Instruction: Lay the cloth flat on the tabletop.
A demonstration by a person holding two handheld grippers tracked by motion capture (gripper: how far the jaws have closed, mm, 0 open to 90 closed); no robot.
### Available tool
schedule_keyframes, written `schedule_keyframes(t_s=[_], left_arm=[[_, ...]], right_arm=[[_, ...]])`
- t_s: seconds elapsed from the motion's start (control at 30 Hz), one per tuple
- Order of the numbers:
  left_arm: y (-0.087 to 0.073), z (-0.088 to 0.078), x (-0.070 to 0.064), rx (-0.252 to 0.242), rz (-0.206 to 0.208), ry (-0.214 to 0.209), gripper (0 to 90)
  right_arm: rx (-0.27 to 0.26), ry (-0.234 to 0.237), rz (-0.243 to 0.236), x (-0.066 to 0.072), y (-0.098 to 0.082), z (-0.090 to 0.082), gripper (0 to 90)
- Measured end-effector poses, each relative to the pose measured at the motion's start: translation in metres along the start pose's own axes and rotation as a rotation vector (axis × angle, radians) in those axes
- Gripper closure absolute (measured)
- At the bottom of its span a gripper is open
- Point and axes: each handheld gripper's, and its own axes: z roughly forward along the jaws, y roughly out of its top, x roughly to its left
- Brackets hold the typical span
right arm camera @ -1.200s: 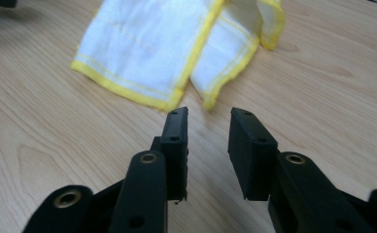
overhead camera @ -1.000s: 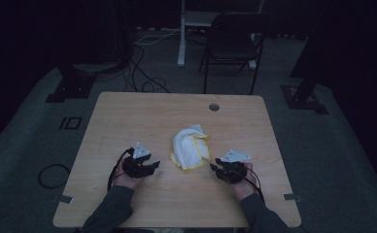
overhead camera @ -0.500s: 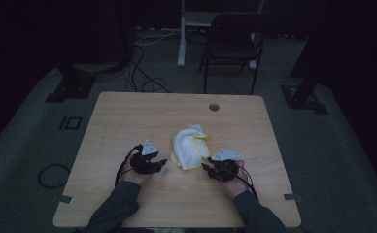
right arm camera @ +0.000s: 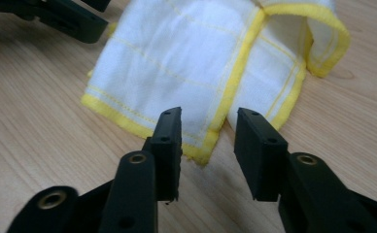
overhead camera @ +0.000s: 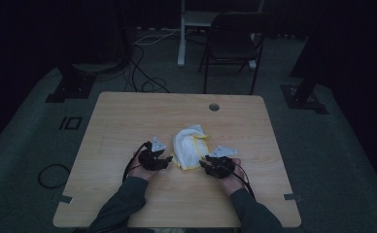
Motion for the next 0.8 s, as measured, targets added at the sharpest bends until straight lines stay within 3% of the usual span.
schedule_keyframes(t_s=[0.37, 0.6, 0.73, 0.8], left_arm=[[0.006, 0.014, -0.002, 0.011, -0.020, -0.014, 55.4], [0.006, 0.015, -0.002, 0.008, -0.034, -0.027, 58.4], [0.005, 0.015, -0.003, -0.004, -0.031, -0.038, 65.5], [0.005, 0.015, -0.004, -0.004, -0.031, -0.049, 72.1]], right_arm=[[0.025, -0.011, 0.040, -0.002, 0.002, 0.017, 62.1], [0.055, -0.018, 0.014, 0.001, 0.007, 0.029, 63.7], [0.053, -0.002, 0.036, 0.000, 0.007, 0.032, 66.3], [0.055, 0.001, 0.041, -0.001, 0.007, 0.032, 72.2]])
